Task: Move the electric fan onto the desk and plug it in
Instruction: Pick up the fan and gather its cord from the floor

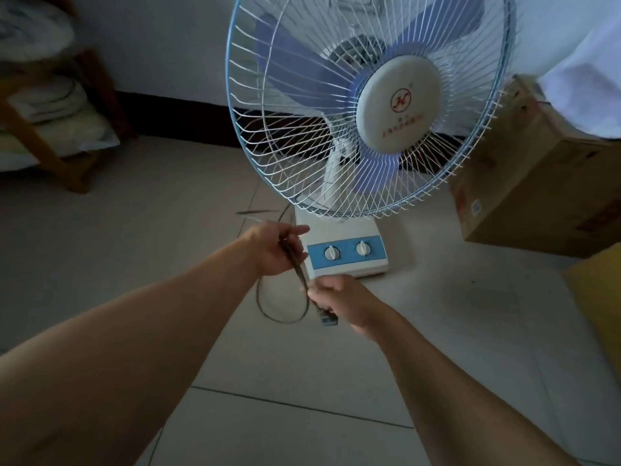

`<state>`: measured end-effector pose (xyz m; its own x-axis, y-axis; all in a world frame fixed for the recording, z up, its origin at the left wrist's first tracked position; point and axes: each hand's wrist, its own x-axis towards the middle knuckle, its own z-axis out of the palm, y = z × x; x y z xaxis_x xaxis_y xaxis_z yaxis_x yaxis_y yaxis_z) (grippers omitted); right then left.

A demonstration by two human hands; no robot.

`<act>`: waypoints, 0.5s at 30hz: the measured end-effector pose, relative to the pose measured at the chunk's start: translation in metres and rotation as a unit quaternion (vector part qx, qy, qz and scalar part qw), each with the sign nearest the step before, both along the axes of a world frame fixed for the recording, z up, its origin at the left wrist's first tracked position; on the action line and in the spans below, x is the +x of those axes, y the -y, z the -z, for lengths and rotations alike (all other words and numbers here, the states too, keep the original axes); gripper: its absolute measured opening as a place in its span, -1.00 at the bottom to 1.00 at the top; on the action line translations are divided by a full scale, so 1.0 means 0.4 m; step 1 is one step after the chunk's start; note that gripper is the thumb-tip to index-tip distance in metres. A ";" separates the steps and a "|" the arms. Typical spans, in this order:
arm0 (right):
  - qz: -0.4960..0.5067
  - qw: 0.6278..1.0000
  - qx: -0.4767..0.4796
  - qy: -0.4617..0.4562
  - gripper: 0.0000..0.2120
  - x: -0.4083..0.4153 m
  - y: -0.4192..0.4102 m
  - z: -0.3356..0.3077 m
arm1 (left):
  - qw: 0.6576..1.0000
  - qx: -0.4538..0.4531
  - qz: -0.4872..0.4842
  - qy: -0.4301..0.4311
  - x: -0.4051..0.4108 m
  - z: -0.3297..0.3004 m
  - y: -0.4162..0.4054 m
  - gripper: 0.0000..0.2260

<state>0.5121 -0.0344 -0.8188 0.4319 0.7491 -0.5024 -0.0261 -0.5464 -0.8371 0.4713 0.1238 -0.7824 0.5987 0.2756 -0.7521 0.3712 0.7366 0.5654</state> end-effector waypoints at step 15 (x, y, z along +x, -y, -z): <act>0.198 0.974 -0.087 0.067 -0.39 0.143 0.033 0.084 | 0.988 0.118 -0.082 -0.058 0.016 0.096 0.013 -0.76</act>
